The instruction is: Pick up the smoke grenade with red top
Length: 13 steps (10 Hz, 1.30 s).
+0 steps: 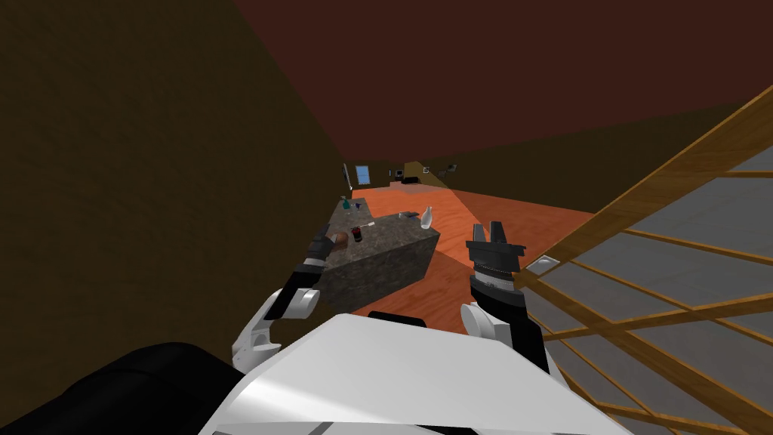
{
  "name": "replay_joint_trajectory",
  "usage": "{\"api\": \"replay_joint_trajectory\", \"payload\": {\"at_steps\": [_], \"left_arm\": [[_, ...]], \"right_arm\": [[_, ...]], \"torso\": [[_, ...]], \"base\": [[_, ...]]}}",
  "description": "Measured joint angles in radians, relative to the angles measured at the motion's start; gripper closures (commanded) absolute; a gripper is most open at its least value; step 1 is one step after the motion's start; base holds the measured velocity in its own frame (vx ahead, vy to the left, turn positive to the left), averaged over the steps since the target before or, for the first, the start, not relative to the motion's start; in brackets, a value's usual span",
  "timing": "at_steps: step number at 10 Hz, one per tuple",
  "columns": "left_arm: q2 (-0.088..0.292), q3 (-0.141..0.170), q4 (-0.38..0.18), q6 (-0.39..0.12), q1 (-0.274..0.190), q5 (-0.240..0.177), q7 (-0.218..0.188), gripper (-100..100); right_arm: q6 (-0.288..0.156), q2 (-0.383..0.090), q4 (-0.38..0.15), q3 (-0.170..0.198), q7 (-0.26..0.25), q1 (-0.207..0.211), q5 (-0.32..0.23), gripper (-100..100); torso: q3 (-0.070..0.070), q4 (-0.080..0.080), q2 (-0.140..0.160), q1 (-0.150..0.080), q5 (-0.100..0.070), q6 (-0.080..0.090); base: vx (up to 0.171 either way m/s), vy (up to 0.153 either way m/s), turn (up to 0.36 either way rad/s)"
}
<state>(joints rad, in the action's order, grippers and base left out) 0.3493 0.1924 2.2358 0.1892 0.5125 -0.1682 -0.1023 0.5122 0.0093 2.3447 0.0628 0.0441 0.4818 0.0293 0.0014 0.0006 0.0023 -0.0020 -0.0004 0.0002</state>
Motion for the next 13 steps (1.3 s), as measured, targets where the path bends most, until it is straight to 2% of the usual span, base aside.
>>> {"api": "replay_joint_trajectory", "payload": {"at_steps": [4, 7, 11, 13], "left_arm": [[0.057, 0.061, -0.002, -0.106, 0.009, -0.024, -0.034, -100], [0.110, 0.113, -0.024, -0.187, -0.001, -0.047, -0.063, -100], [0.145, 0.157, -0.020, -0.299, -0.005, -0.065, -0.086, -100], [0.179, 0.191, -0.031, -0.349, -0.004, -0.083, -0.104, -100]], "right_arm": [[0.000, 0.000, 0.000, 0.000, 0.000, 0.000, 0.000, 0], [0.000, 0.000, 0.000, 0.000, 0.000, 0.000, 0.000, 0], [0.000, 0.000, 0.000, 0.000, 0.000, 0.000, 0.000, 0], [0.000, 0.000, 0.000, 0.000, 0.000, 0.000, 0.000, 0]], "torso": [[-0.001, 0.000, -0.001, 0.000, 0.000, 0.000], [-0.001, 0.000, -0.001, 0.001, 0.000, 0.000], [-0.001, 0.000, -0.002, 0.001, 0.000, 0.000], [-0.001, 0.000, -0.002, 0.001, 0.000, 0.000]], "base": [[-0.023, -0.025, -0.001], [-0.017, -0.022, -0.010], [-0.006, -0.016, -0.022], [-0.004, -0.018, -0.006]]}}
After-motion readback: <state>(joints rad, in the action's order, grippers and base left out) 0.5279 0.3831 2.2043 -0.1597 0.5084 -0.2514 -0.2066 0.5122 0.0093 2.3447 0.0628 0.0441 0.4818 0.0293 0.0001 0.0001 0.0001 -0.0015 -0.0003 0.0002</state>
